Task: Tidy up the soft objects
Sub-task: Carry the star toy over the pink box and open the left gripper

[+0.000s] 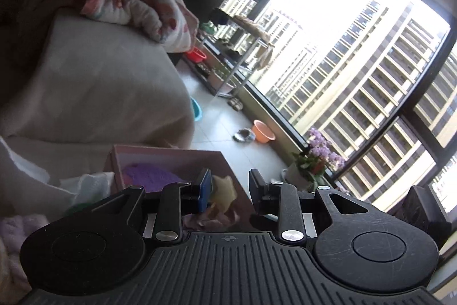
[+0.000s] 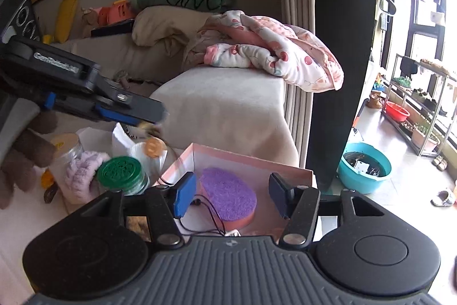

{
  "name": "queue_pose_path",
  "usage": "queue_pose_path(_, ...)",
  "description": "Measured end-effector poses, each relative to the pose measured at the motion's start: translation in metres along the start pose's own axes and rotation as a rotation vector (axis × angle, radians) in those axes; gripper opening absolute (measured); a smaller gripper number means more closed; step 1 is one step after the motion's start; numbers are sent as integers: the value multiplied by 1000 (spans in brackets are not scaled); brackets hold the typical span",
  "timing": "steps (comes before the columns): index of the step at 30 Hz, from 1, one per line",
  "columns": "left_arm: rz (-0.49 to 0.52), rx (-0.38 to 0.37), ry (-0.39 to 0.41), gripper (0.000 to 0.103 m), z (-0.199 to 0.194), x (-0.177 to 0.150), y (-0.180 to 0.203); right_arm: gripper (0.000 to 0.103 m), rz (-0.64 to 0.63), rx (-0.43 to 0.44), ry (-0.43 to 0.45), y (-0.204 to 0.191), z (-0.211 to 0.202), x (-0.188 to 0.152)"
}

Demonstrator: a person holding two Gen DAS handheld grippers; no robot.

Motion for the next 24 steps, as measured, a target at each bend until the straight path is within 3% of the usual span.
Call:
queue_pose_path(2,55,42,-33,32,12,-10,12,57,-23,-37,11,3,-7,-6)
queue_pose_path(3,80,23,-46,35,18,-13,16,57,-32,-52,18,5,-11,-10)
queue_pose_path(5,281,189,-77,34,25,-21,37,57,-46,-77,27,8,-17,-18)
queue_pose_path(6,351,190,-69,34,26,-25,45,57,-54,-82,28,10,-19,-22)
queue_pose_path(8,289,71,-71,35,25,-30,44,58,-60,-82,22,12,-22,-30)
queue_pose_path(9,273,62,-70,36,21,-32,43,58,-62,-82,19,13,-23,-34)
queue_pose_path(13,374,199,-19,36,-20,-43,39,58,-77,-74,19,13,-28,-54)
queue_pose_path(16,297,282,76,36,-84,-45,11,60,-88,-60,30,8,-31,-67)
queue_pose_path(20,142,520,244,35,-183,-51,-43,61,-105,-21,29,-6,-30,-77)
queue_pose_path(22,104,606,230,35,-210,-65,-64,61,-97,10,16,-17,-25,-78)
queue_pose_path(24,89,628,147,35,-215,-86,-77,61,-86,37,-6,-31,-18,-80)
Point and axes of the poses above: each gripper's, at about its wrist camera, not at the fingertips, and z roughly the way its jaws point, y to its right, x to its top, the point moved 3 cm from there along z, roughly the way its jaws point, and after that the axes turned 14 degrees about z, right-handed, at the moved point
